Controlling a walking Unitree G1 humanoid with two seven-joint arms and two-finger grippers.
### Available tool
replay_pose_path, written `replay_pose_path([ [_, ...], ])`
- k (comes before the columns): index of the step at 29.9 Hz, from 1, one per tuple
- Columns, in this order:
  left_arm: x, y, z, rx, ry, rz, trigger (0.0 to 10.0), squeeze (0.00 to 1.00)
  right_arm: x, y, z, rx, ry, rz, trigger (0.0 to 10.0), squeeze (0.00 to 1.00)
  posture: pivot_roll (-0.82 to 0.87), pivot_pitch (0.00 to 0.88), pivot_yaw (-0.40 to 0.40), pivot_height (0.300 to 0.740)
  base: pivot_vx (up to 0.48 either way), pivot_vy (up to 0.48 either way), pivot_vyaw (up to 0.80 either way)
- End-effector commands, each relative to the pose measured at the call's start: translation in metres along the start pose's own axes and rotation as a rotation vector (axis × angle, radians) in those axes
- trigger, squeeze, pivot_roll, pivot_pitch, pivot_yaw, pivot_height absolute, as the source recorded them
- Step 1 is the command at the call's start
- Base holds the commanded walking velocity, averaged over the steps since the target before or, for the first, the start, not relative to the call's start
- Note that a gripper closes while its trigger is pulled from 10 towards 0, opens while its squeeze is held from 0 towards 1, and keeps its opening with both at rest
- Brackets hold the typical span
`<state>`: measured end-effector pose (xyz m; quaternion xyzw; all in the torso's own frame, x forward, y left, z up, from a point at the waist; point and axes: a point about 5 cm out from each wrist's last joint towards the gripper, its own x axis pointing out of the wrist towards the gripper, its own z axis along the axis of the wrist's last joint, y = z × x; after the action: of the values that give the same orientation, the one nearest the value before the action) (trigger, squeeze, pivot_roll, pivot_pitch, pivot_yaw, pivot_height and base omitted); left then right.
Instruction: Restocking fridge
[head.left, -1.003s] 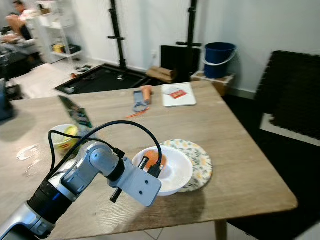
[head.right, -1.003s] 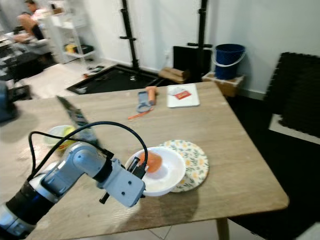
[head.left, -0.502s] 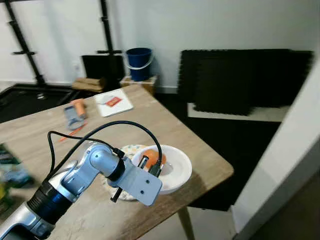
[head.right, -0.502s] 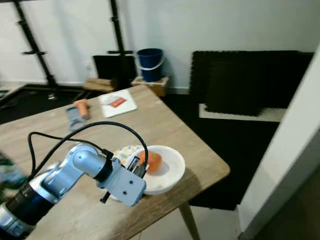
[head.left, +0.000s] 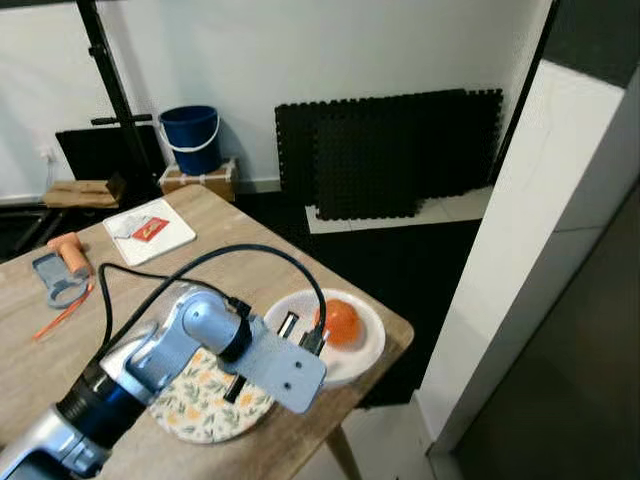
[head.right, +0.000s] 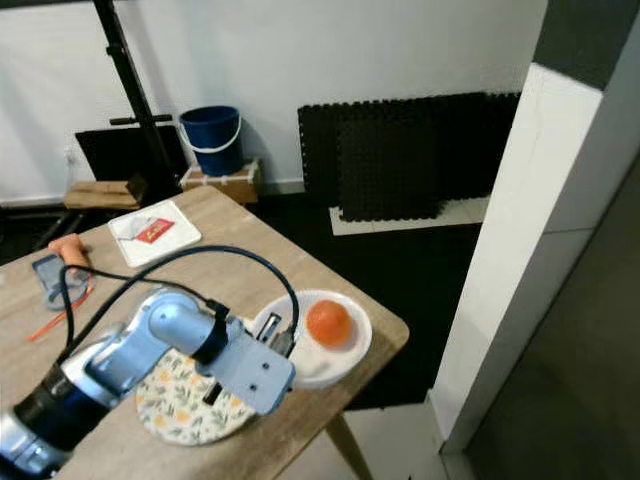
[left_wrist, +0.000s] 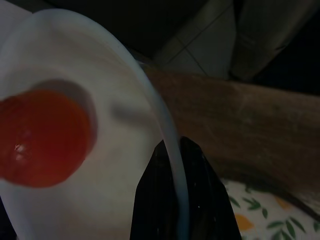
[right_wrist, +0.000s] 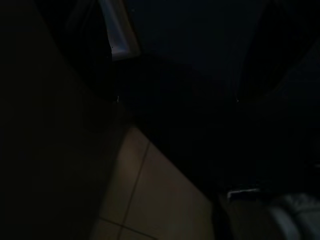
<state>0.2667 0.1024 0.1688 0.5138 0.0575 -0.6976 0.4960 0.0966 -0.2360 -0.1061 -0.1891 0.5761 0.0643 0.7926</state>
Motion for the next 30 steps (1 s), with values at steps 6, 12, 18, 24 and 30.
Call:
replay_pose_path([
  [6, -0.0029, 0.0030, 0.0008, 0.014, 0.010, 0.023, 10.0, 0.00, -0.0001, 0.0056, -0.0033, 0.003, 0.010, 0.014, 10.0, 0.00, -0.06, 0.031, 0.043, 0.740, 0.000, 0.000, -0.77],
  [12, -0.0026, 0.0031, 0.0009, 0.014, 0.009, 0.025, 10.0, 0.00, -0.0001, 0.0049, -0.0026, -0.007, 0.006, 0.010, 10.0, 0.00, -0.06, 0.030, 0.040, 0.740, 0.000, 0.000, 0.00],
  [18, -0.0026, 0.0026, 0.0004, 0.015, 0.015, 0.023, 10.0, 0.00, -0.0001, 0.0046, -0.0024, -0.013, 0.005, 0.009, 10.0, 0.00, -0.06, 0.027, 0.039, 0.740, 0.000, 0.000, 0.00],
  [24, -0.0013, 0.0029, 0.0006, 0.017, 0.016, 0.026, 10.0, 0.00, -0.0001, 0.0040, -0.0023, -0.016, 0.004, 0.008, 10.0, 0.00, -0.06, 0.025, 0.039, 0.740, 0.000, 0.000, 0.00],
  [30, -0.0003, 0.0026, 0.0002, 0.016, 0.015, 0.027, 10.0, 0.00, -0.0001, 0.0041, -0.0025, -0.016, 0.005, 0.007, 10.0, 0.00, -0.06, 0.026, 0.039, 0.740, 0.000, 0.000, 0.00],
])
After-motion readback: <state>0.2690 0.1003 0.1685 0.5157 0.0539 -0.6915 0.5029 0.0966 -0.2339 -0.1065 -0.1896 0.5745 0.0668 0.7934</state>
